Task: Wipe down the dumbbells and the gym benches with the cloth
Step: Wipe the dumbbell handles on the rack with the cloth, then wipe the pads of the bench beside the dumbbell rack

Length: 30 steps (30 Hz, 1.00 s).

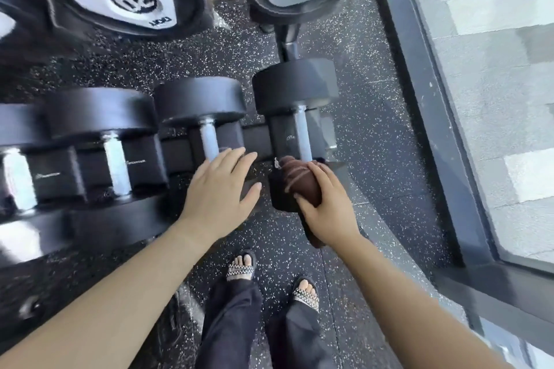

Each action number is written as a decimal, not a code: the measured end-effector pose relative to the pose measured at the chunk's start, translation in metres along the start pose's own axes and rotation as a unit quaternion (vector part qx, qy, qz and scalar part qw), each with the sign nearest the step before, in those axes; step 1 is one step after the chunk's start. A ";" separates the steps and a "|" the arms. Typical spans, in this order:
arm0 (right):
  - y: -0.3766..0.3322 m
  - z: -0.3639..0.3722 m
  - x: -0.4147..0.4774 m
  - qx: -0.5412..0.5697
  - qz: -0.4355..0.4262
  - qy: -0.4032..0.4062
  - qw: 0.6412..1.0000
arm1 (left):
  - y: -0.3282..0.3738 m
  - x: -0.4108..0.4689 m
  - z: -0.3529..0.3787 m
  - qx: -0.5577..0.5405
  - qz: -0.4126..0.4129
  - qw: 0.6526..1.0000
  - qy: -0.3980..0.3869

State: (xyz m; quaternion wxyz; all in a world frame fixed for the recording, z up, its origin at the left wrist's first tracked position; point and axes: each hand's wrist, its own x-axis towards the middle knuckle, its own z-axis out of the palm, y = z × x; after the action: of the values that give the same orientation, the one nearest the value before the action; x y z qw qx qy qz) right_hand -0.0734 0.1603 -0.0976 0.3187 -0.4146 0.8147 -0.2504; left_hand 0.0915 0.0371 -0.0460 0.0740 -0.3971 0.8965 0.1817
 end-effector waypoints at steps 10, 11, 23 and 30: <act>-0.125 0.063 -0.075 0.007 -0.131 -0.182 0.974 | -0.080 -0.174 -0.017 -0.053 -0.198 0.978 0.027; -0.136 0.077 -0.083 -0.001 -0.146 -0.197 0.969 | -0.090 -0.193 -0.017 -0.057 -0.215 0.974 0.034; -0.255 0.280 -0.230 -0.027 -0.240 -0.270 0.932 | -0.225 -0.447 0.027 -0.089 -0.352 0.930 0.053; -0.318 0.391 -0.305 -0.018 -0.298 -0.299 0.906 | -0.300 -0.569 0.047 -0.080 -0.404 0.908 0.075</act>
State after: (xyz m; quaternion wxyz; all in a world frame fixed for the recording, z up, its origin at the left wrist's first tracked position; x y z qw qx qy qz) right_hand 0.5130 0.1897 -0.0514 0.4504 -0.6993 0.5238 -0.1837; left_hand 0.6959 0.2596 -0.0122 0.0421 -0.7424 0.6449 0.1768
